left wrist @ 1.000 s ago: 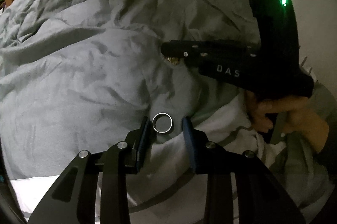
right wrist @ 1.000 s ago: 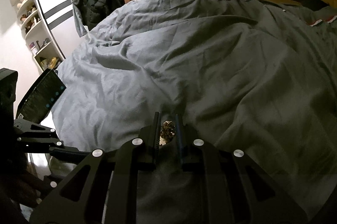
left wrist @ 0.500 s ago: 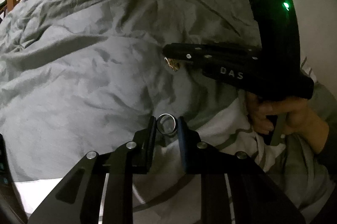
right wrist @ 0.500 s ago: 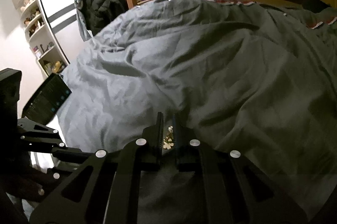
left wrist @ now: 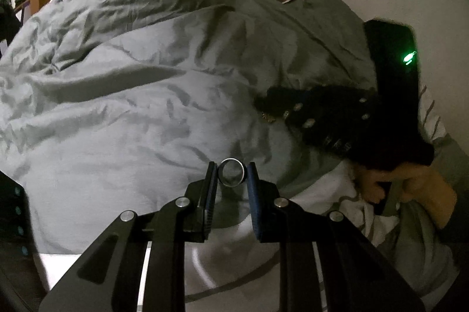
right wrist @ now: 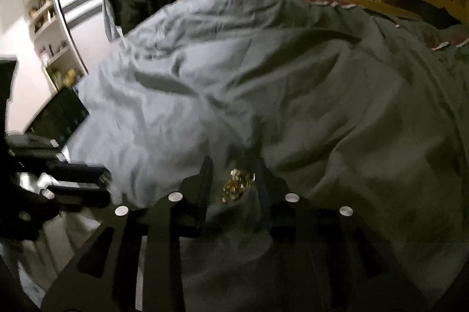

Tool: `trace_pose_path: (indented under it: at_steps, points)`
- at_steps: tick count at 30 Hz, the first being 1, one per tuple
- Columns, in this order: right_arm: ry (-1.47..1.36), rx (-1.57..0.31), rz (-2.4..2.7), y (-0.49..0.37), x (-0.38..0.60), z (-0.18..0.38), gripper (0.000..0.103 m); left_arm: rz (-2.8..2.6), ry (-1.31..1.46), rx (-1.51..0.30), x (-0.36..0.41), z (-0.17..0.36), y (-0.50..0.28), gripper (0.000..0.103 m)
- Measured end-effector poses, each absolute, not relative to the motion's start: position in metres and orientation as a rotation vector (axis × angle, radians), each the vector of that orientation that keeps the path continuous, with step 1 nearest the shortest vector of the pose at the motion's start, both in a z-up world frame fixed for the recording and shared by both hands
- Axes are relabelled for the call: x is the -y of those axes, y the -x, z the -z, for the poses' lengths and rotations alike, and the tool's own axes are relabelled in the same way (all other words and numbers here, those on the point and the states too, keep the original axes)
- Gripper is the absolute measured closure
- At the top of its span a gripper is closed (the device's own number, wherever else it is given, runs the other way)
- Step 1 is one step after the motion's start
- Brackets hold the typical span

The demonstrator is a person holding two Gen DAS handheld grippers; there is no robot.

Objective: Organize jewelry
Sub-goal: 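Lift the ring and charm and carry both tools toward the black box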

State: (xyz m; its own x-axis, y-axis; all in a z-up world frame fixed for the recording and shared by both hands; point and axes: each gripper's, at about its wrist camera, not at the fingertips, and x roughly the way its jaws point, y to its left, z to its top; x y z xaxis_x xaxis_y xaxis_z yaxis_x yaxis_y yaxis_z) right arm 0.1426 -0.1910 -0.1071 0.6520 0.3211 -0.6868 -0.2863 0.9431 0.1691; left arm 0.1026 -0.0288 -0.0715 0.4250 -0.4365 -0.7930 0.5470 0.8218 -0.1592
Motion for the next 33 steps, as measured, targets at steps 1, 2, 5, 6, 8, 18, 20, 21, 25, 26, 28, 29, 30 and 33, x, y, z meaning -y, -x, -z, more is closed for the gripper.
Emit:
trace_pose_path:
  at_steps: [1,2,5,6,8,18,20,21,25,26,28,29,30,33]
  points:
    - [-0.034,-0.803,-0.345,-0.144,0.189,0.110,0.059,0.618,-0.128,-0.943,0.029,0.069,-0.102,0.083]
    - [-0.021,-0.814,-0.346,-0.144,0.188,0.113,0.059,0.620,-0.121,-0.940,0.027,0.068,-0.104,0.083]
    - [0.008,-0.827,-0.337,-0.145,0.185,0.117,0.070,0.620,-0.110,-0.943,0.024,0.068,-0.105,0.083]
    - [0.013,-0.828,-0.324,-0.145,0.186,0.118,0.078,0.618,-0.110,-0.945,0.025,0.069,-0.106,0.083]
    - [-0.023,-0.829,-0.314,-0.147,0.194,0.118,0.086,0.617,-0.116,-0.947,0.025,0.069,-0.107,0.083]
    - [-0.165,-0.746,-0.309,-0.141,0.216,0.091,0.089,0.581,-0.100,-0.921,0.017,0.060,-0.108,0.083]
    - [-0.169,-0.735,-0.302,-0.139,0.216,0.084,0.089,0.577,-0.093,-0.910,0.015,0.055,-0.106,0.083]
    - [-0.167,-0.732,-0.297,-0.137,0.216,0.082,0.089,0.574,-0.090,-0.904,0.014,0.052,-0.105,0.083]
    - [-0.124,-0.740,-0.281,-0.129,0.209,0.069,0.089,0.560,-0.107,-0.887,0.012,0.039,-0.100,0.083]
    - [-0.109,-0.749,-0.278,-0.128,0.206,0.067,0.089,0.554,-0.120,-0.884,0.013,0.036,-0.098,0.083]
    - [-0.083,-0.751,-0.276,-0.123,0.200,0.061,0.089,0.542,-0.144,-0.872,0.012,0.029,-0.096,0.083]
    - [-0.076,-0.754,-0.275,-0.121,0.199,0.060,0.089,0.537,-0.148,-0.871,0.011,0.026,-0.096,0.083]
    - [-0.067,-0.754,-0.273,-0.118,0.197,0.057,0.089,0.531,-0.152,-0.871,0.010,0.023,-0.095,0.083]
    - [-0.044,-0.754,-0.275,-0.111,0.191,0.051,0.089,0.521,-0.162,-0.859,0.003,0.013,-0.091,0.083]
